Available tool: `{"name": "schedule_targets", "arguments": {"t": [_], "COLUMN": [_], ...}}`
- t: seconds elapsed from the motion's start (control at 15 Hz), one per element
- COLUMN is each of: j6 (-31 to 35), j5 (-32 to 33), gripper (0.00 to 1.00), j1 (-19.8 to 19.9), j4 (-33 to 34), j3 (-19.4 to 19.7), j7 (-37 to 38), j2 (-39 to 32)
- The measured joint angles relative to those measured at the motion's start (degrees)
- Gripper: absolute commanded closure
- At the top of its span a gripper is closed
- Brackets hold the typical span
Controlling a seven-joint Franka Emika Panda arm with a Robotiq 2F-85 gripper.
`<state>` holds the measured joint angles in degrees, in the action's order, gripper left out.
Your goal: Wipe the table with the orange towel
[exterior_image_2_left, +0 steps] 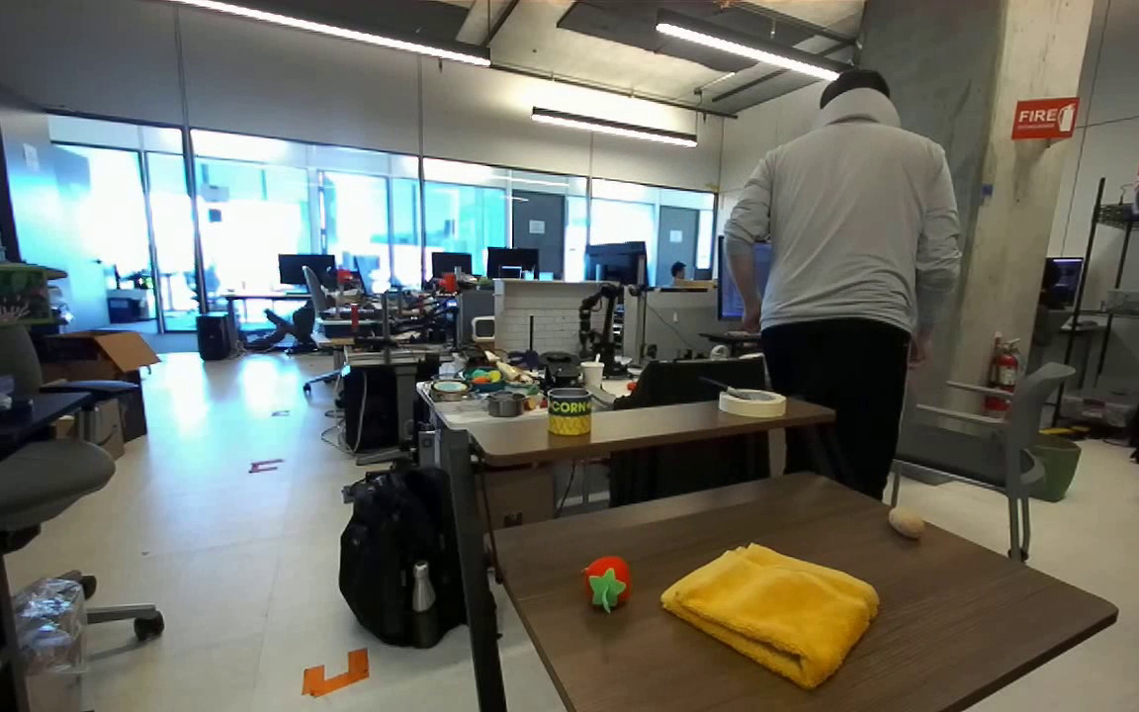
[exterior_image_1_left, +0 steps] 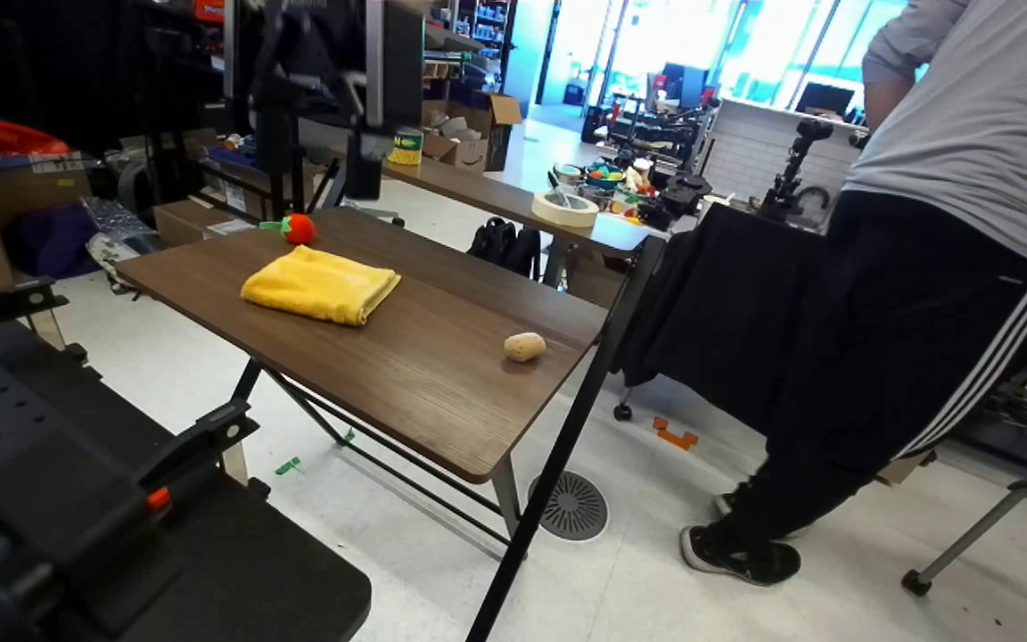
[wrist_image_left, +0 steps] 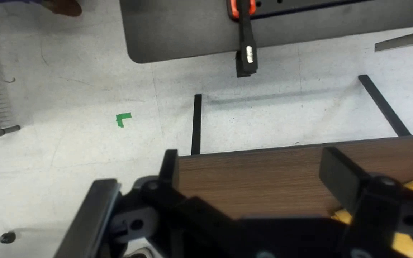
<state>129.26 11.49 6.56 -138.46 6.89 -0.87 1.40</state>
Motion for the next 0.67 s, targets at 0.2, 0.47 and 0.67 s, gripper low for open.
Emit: {"name": "schedule_targets", "arguments": {"t": [0.2,0.47,0.67], "j6": [4.38,5.94,3.89], "j5": [-0.48,-0.53,-0.67], "gripper": [0.00,0.00,0.00], "j1": [-3.10,-7.88,-8.78], "j4": [4.46,10.78,12.38], "j3": [-3.05,-4.54,-4.93], "j7": [9.45,16.94,16.88], "j2": [-10.45,-19.27,-20.04]}}
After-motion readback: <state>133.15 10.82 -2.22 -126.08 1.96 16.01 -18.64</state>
